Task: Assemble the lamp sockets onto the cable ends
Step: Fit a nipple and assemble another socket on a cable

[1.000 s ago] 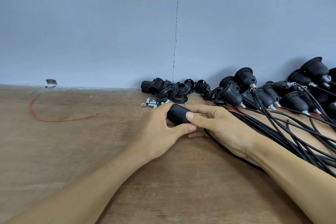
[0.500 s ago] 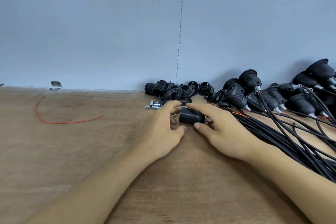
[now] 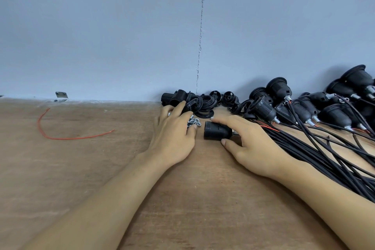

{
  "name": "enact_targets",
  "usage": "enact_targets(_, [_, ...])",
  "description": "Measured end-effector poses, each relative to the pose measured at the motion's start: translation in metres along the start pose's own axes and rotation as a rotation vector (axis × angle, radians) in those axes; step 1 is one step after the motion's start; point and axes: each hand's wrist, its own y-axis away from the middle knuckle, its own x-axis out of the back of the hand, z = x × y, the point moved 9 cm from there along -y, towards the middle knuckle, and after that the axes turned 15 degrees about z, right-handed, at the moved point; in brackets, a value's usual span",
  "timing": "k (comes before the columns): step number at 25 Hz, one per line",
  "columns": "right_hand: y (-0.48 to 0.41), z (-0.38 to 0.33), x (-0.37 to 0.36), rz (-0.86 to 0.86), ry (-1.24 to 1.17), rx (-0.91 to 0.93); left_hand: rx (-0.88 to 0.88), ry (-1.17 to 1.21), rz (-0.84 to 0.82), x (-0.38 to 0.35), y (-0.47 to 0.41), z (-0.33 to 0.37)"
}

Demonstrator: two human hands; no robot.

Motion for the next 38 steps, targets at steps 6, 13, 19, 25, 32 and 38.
enact_targets(6, [0.001,0.000,0.000,0.002,0.012,0.004,-0.007,0.164,0.040,0.004,-0.005,0.000])
enact_targets(13, [0.001,0.000,0.002,0.002,0.007,-0.017,0.021,0.316,0.102,0.013,-0.005,0.004])
enact_targets(19, [0.002,0.001,0.005,0.019,0.012,-0.069,0.011,0.328,0.106,0.017,-0.003,0.006])
enact_targets(25, [0.000,0.006,0.010,0.062,-0.004,-0.127,-0.002,0.444,0.203,0.035,0.003,0.014])
enact_targets(32, [0.002,0.002,0.017,0.125,-0.225,-0.214,0.324,0.788,0.194,0.038,0.023,0.015])
enact_targets(38, [0.003,-0.004,0.016,0.103,-0.254,-0.198,0.473,0.825,0.141,0.028,0.027,0.007])
